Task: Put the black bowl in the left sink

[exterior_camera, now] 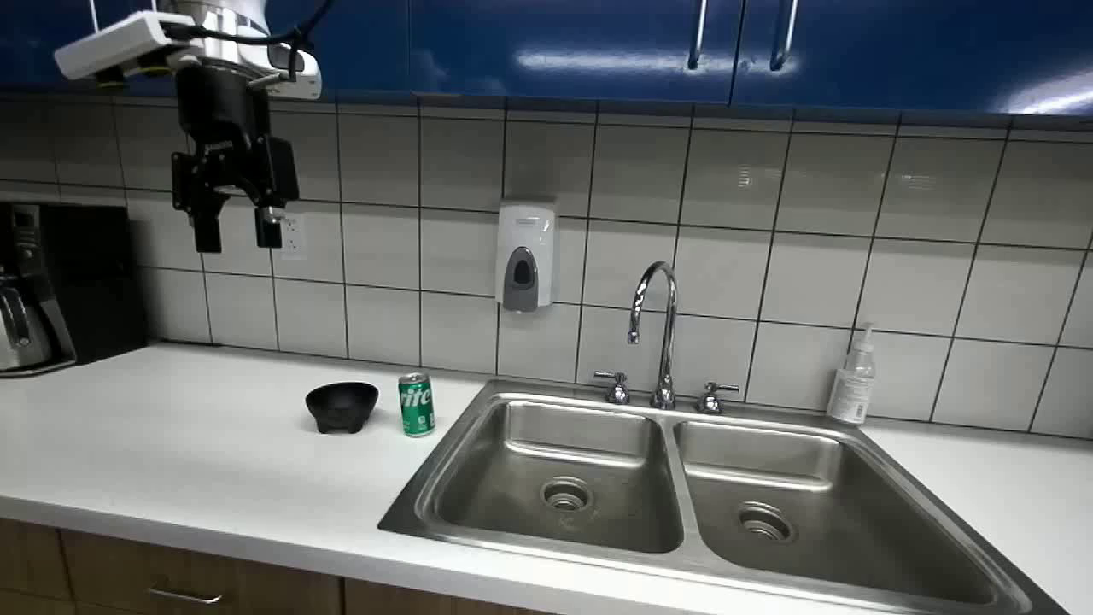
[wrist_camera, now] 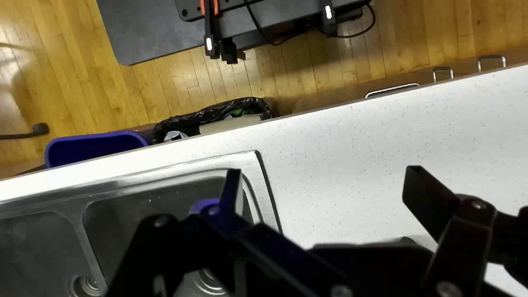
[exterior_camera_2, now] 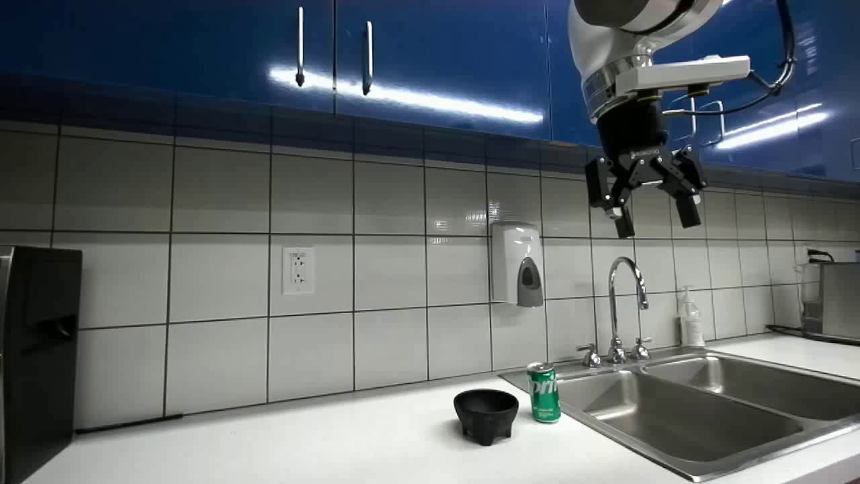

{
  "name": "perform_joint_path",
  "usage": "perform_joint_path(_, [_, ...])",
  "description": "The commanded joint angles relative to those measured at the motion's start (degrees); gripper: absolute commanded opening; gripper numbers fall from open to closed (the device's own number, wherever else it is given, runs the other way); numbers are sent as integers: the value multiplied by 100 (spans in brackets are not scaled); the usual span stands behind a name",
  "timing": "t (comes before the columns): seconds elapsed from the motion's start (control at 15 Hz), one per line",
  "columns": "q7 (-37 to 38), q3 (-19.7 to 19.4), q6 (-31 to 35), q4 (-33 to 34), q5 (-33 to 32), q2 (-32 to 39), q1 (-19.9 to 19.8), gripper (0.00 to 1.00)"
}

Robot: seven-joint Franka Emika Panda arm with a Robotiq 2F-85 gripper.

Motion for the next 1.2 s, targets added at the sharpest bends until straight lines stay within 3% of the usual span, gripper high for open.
perform_joint_path(0.0, [18, -39, -11, 11, -19, 7, 47, 100])
perform_joint_path(0.6, [18, -39, -10, 11, -19, 7, 47, 100])
perform_joint_path(1.13, [-766, 45, 334, -168, -249, 393, 424, 100])
